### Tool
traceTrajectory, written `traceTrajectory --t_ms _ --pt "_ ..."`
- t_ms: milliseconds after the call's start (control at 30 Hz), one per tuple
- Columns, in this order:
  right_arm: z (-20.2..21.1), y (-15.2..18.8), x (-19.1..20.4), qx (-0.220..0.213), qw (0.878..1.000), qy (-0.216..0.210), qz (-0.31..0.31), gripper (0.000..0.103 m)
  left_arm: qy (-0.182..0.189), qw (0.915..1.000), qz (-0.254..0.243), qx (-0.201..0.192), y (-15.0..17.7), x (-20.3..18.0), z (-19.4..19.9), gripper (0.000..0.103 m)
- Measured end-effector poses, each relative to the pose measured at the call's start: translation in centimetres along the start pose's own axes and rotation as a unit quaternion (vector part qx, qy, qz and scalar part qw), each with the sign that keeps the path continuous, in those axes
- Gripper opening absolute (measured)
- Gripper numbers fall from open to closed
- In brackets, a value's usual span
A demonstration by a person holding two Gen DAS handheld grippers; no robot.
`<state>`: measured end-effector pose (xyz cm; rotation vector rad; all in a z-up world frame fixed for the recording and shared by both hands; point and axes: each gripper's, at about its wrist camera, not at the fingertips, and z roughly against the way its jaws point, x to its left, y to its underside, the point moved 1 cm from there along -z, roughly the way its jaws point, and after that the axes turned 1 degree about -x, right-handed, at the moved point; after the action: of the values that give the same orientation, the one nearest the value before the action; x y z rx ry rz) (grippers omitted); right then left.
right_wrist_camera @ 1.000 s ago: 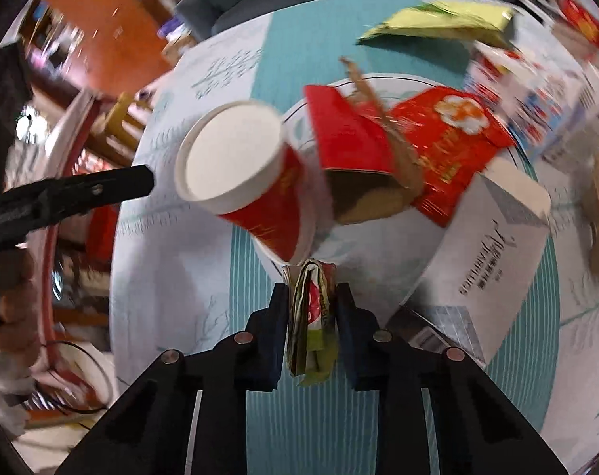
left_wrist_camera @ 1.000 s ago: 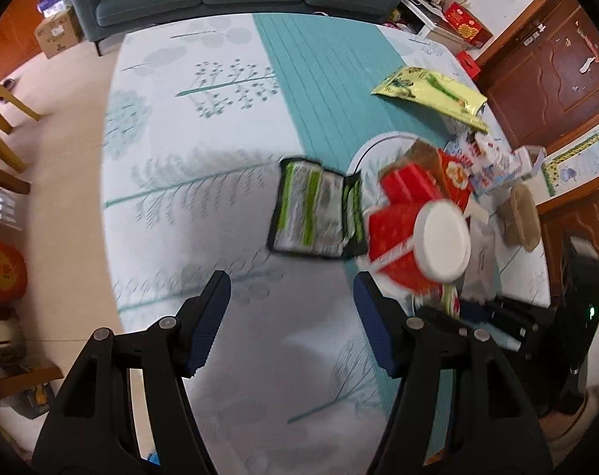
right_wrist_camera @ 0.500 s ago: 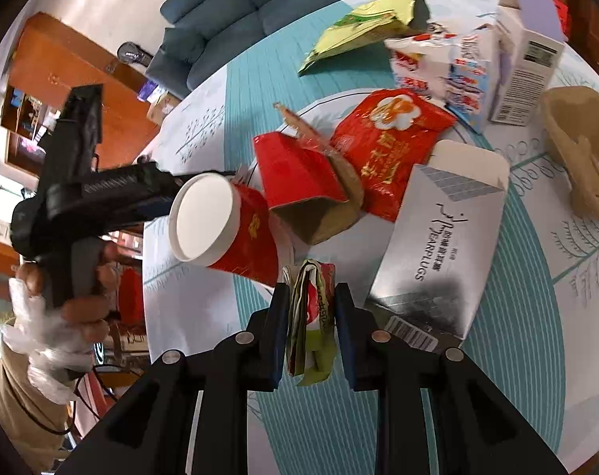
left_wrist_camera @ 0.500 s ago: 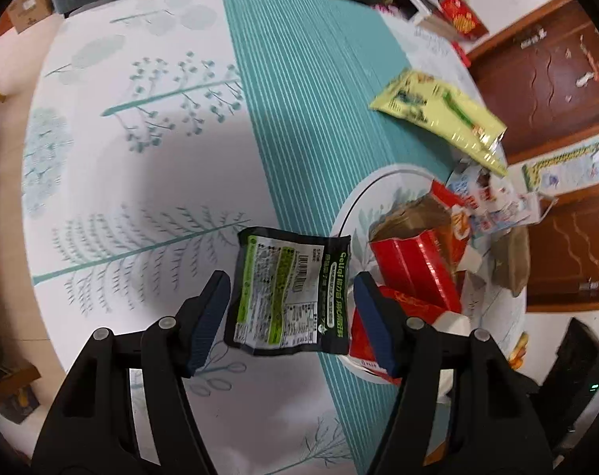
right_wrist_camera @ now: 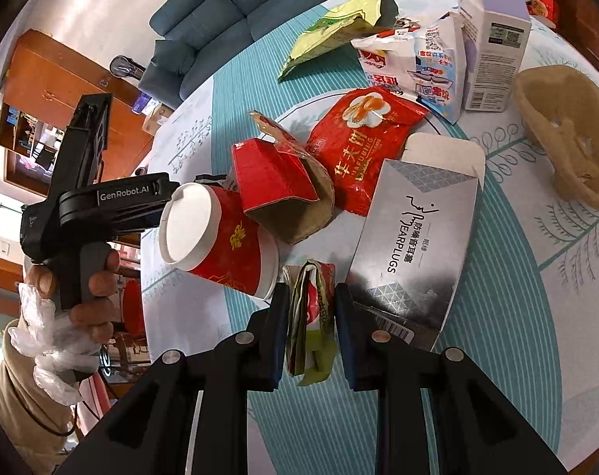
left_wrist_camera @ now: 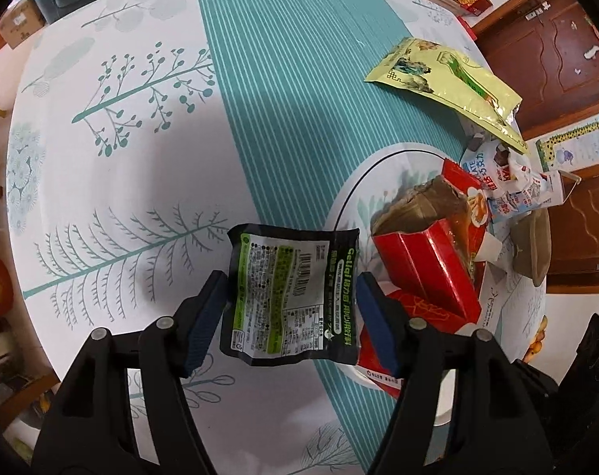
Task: Collect trash
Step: 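Grasp the black-green snack packet with the left tool, then carry the black-green packet in the left tool and green-white packet in the right tool to the bin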
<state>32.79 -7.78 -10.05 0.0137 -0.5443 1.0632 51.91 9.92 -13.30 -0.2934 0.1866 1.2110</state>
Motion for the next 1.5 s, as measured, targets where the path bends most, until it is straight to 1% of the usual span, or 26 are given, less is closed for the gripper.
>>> traceTrajectory --t_ms 33,67,100,133,167,200,267,333,467,633,667,767,933,1100,1267,1500 --pt "0.2 0.1 -0.1 -0.001 1.000 -0.001 0.000 0.022 0.010 0.9999 0.005 0.002 0.0 0.1 0.1 0.048" --pt "0.2 0.1 -0.1 -0.002 1.000 -0.002 0.000 0.022 0.026 0.9996 0.012 0.005 0.1 0.3 0.2 0.043" --pt "0.3 0.1 -0.1 -0.002 1.000 -0.004 -0.001 0.022 0.033 0.9993 0.017 0.006 0.0 0.4 0.2 0.036" --pt "0.4 0.2 -0.2 -0.002 1.000 -0.005 -0.001 0.022 0.034 0.9992 0.021 0.004 0.1 0.4 0.4 0.027" --pt "0.5 0.2 -0.2 -0.003 1.000 -0.005 -0.001 0.022 0.032 0.9992 0.023 0.001 0.1 0.5 0.6 0.021" --pt "0.6 0.2 -0.3 -0.003 1.000 -0.006 -0.001 0.022 0.032 0.9992 0.025 0.004 0.1 0.6 0.6 0.012" --pt "0.9 0.3 -0.5 -0.005 1.000 -0.008 -0.002 0.022 0.040 0.9986 0.032 0.008 0.3 0.8 0.7 0.011" --pt "1.2 0.5 -0.8 -0.007 1.000 -0.009 -0.004 0.022 0.043 0.9985 0.035 0.007 0.6 0.9 1.0 0.006" --pt "1.8 0.9 -1.1 -0.011 1.000 -0.010 0.000 0.022 0.041 0.9984 0.036 -0.013 1.3 0.7 2.7 0.004" --pt "2.6 1.7 -1.0 -0.016 1.000 -0.014 0.015 0.022 0.031 0.9975 0.030 -0.056 2.9 0.2 6.8 0.003" --pt "2.7 1.7 -0.9 -0.018 1.000 -0.015 0.017 0.022 0.029 0.9970 0.028 -0.066 3.6 -0.1 7.9 0.003" --pt "3.4 2.3 -0.9 -0.023 0.999 -0.027 0.023 0.022 0.027 0.9962 0.025 -0.079 5.5 -0.4 10.1 0.003" --pt "5.2 4.3 -1.3 -0.026 0.998 -0.045 0.041 0.022 0.025 0.9956 0.021 -0.088 10.4 -2.2 12.7 0.002" --pt "8.1 7.2 -2.8 -0.030 0.995 -0.067 0.060 0.022 0.023 0.9960 0.007 -0.086 16.1 -5.7 14.1 0.002" --pt "11.6 11.3 -5.9 -0.022 0.992 -0.096 0.081 0.022 0.018 0.9957 -0.002 -0.091 22.0 -11.0 14.6 0.002" --pt "16.0 17.5 -12.3 0.006 0.986 -0.121 0.111 0.022 0.008 0.9944 0.012 -0.105 30.6 -18.9 13.7 0.002"
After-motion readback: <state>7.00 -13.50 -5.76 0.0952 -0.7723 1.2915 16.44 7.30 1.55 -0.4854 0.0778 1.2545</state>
